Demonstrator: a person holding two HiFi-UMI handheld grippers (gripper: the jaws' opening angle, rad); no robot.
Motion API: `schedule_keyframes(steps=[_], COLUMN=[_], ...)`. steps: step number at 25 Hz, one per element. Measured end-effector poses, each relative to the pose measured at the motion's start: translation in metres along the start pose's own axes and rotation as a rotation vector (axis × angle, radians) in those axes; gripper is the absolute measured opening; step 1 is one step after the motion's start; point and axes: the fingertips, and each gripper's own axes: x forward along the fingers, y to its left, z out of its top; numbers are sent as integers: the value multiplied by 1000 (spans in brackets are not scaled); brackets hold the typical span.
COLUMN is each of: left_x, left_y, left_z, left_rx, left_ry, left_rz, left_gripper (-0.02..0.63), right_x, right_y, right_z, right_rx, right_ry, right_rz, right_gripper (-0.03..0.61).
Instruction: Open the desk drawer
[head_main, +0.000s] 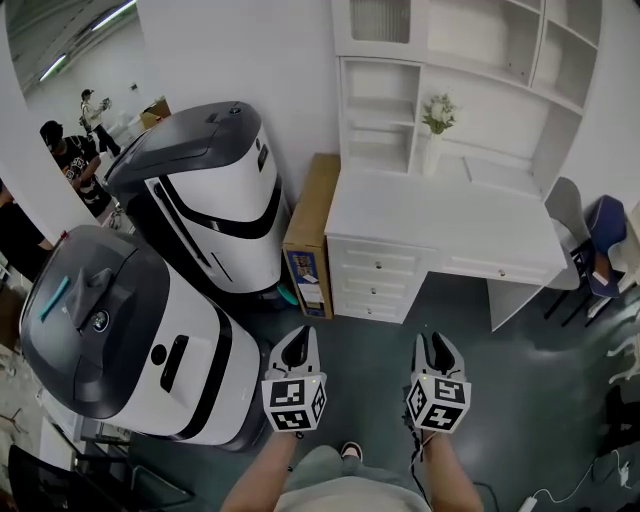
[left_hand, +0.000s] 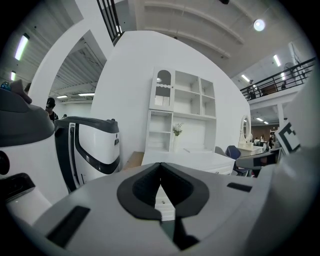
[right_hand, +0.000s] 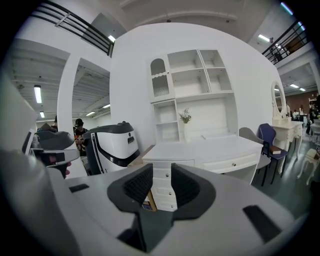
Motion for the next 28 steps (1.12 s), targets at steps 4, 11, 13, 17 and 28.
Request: schedule_keyframes(steps=[4, 11, 13, 17, 28], left_x=[23, 89, 114, 168, 305], left_y=[4, 15, 19, 27, 56], left_z=[2, 5, 12, 34, 84], left_rx=[9, -16, -15, 2, 22], left_ry=[11, 18, 13, 3, -7], left_rz=[9, -6, -18, -53, -139], left_gripper=[17, 17, 17, 17, 17], right_x=[23, 77, 98, 143, 263], right_y=[-6, -19, -23, -26, -30], right_z=[-2, 5, 16, 47, 111], right_rx=[10, 0, 2, 3, 35], right_ry=[22, 51, 44, 12, -22], right_rz=[3, -13, -24, -52, -116], right_gripper=[121, 121, 121, 121, 120])
